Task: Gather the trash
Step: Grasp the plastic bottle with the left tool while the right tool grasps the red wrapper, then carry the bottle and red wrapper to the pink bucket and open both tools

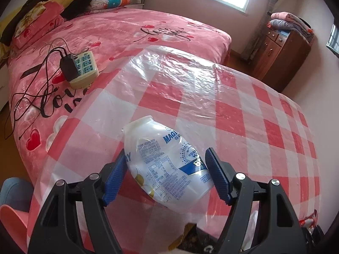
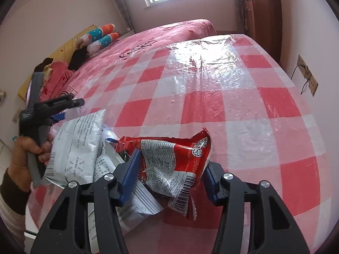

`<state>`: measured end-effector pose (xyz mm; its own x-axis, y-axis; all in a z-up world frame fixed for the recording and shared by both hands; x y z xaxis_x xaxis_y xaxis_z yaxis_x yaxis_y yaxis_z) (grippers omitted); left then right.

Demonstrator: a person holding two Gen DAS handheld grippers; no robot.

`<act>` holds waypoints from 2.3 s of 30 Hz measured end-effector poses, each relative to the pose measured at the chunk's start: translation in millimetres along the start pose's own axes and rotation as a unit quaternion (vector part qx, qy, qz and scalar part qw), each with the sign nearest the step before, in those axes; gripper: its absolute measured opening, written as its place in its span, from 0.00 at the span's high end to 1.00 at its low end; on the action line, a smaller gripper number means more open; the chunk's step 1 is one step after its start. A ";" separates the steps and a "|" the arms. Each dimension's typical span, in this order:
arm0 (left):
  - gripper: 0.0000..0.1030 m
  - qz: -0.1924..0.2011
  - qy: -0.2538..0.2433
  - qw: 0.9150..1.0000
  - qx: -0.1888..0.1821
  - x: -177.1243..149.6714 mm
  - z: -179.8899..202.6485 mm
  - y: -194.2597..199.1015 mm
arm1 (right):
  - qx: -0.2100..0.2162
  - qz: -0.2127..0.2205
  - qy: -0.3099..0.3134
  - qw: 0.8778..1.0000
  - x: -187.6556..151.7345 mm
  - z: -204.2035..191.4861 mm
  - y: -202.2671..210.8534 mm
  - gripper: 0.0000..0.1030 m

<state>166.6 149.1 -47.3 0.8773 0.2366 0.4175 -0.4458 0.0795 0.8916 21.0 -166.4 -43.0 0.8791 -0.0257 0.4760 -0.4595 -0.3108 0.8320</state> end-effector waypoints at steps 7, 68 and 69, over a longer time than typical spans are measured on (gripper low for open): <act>0.28 0.015 -0.005 1.000 -0.019 -11.3 -3.4 17.6 | -0.027 0.027 0.012 0.999 -0.1 -6.6 9.6 0.60; 0.33 0.070 0.028 0.988 -0.137 -169.0 -127.1 154.2 | 0.034 0.076 0.211 0.974 -38.4 -262.5 72.5 0.82; 0.33 0.072 0.035 0.988 -0.134 -171.1 -137.5 156.6 | 0.040 0.072 0.218 0.973 -41.3 -271.4 70.0 0.82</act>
<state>-77.7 254.2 -3.2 0.7914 0.3301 0.5145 -0.6040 0.2923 0.7415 -81.8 70.8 72.9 0.6618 0.3249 0.6756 -0.5467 -0.4075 0.7315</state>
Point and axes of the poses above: each gripper's, at about its wrist camera, not at the fingertips, and y roughly against the way its jaws point, z to its right, x to its top, the point moved 8 cm from there along -y, roughly the way its jaws point, and after that the axes turned 11 degrees about -z, right-handed, at the moved point
